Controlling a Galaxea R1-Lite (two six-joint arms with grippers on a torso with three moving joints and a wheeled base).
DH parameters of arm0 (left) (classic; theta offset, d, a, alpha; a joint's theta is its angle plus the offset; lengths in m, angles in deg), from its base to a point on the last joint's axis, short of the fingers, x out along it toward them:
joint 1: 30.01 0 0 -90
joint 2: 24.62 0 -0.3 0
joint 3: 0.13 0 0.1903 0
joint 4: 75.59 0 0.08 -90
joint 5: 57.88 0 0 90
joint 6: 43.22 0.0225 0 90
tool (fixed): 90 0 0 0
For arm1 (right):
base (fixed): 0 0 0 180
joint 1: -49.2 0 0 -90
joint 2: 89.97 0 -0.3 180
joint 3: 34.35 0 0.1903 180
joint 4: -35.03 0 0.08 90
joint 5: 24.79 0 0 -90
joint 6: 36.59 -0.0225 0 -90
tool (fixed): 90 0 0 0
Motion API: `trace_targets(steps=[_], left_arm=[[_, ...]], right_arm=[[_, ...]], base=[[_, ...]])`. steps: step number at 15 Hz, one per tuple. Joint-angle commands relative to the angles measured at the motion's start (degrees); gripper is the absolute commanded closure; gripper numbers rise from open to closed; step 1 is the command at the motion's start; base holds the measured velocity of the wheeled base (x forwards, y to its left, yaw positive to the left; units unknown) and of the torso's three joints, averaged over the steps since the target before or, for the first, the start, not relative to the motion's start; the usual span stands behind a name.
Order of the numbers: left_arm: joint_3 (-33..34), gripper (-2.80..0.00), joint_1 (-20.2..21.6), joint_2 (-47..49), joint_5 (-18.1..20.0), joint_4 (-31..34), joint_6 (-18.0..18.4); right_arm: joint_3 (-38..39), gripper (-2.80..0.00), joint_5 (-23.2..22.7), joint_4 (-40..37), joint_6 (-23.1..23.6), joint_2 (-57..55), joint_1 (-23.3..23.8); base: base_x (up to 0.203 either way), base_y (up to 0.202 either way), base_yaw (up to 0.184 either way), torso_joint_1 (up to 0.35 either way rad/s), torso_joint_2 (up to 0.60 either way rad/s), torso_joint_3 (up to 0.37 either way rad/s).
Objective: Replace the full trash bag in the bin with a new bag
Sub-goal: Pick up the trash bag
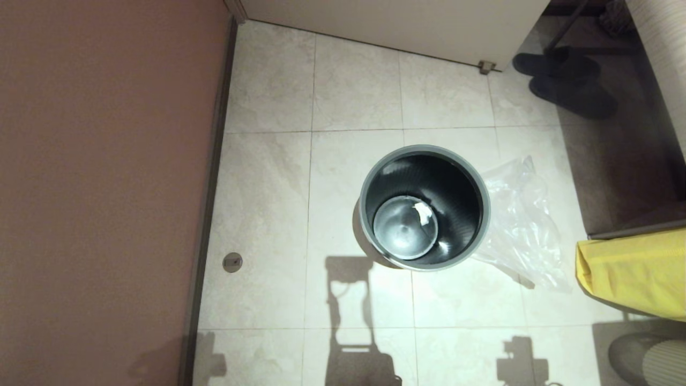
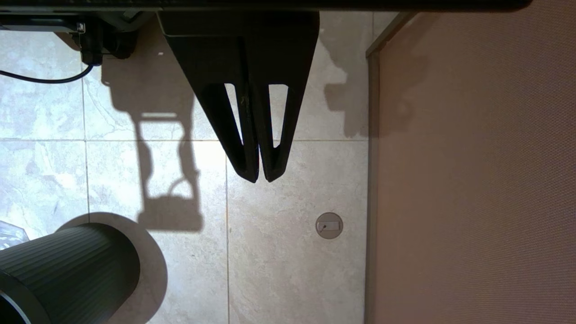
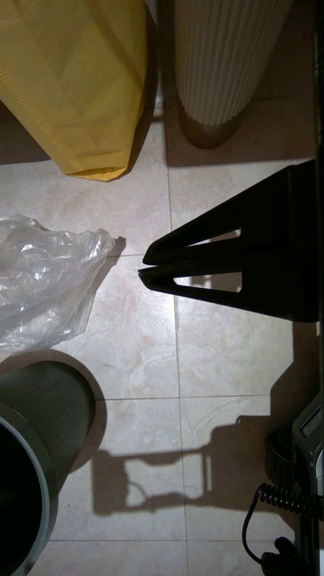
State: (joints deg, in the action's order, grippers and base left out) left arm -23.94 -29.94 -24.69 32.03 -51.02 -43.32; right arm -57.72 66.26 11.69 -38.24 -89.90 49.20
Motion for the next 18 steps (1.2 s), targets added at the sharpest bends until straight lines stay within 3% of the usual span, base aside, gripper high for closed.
trace_targets(steps=[1,10,18], left_arm=[[0.0,0.0,0.01,0.07,-0.05,0.02,0.01],[0.0,0.0,0.01,0.07,-0.06,0.02,0.01],[0.0,0.0,0.01,0.07,0.01,0.02,0.01]], right_arm=[[0.0,0.0,0.01,-0.01,-0.02,-0.07,0.0],[-0.29,0.0,0.65,0.06,0.16,-0.07,0.0],[-9.07,0.0,0.71,-1.96,0.49,-8.51,0.05]], base=[[0.0,0.0,0.0,0.0,0.0,0.0],[0.0,0.0,0.0,0.0,0.0,0.0],[0.0,0.0,0.0,0.0,0.0,0.0]])
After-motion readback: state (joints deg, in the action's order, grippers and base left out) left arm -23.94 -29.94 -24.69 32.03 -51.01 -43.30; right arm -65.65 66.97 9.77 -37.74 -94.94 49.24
